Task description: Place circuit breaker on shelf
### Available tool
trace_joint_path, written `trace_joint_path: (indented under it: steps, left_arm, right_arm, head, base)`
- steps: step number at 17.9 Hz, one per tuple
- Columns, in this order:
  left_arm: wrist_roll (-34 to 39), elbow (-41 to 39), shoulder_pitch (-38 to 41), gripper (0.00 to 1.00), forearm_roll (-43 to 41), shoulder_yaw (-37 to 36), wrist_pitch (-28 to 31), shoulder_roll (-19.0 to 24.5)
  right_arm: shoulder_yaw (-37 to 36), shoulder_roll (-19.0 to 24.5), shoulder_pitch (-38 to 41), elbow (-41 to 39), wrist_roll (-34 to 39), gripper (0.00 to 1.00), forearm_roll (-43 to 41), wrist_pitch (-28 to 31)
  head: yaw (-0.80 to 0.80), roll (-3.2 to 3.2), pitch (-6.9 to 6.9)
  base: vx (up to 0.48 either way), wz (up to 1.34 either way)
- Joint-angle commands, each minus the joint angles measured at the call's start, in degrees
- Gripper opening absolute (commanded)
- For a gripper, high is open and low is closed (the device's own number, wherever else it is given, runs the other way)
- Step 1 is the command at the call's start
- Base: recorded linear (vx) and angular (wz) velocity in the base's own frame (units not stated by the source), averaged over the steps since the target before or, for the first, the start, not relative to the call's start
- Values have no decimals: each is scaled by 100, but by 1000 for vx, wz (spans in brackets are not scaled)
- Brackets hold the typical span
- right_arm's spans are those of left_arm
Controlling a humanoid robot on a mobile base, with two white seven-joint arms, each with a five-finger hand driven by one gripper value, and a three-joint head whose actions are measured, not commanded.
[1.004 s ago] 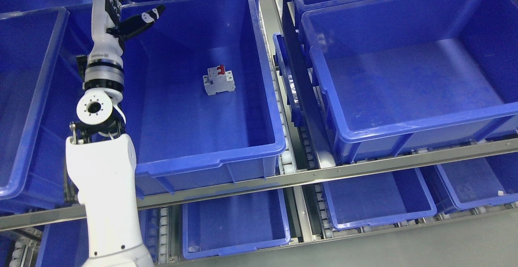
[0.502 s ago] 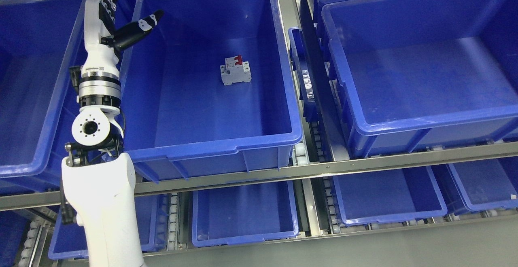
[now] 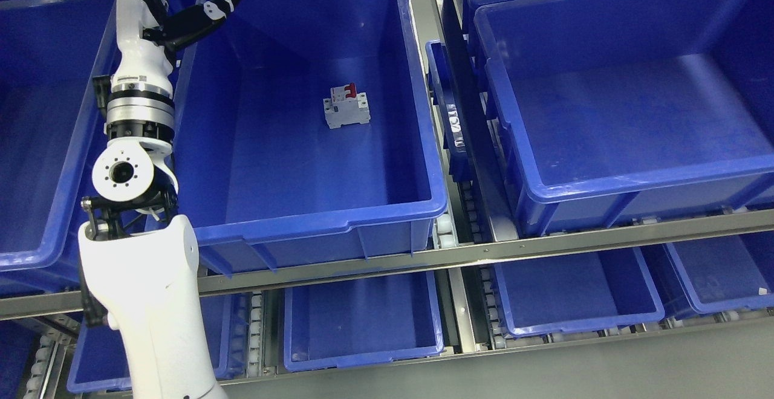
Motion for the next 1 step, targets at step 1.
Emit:
trace_joint_path:
  steps: [1]
  left_arm:
    - [-5,-352,171,100,-4,-275,45,84]
  right_arm:
    - [0,-100,0,0,3,100,0,-2]
  head:
    - [0,0,0]
  base:
    - [0,0]
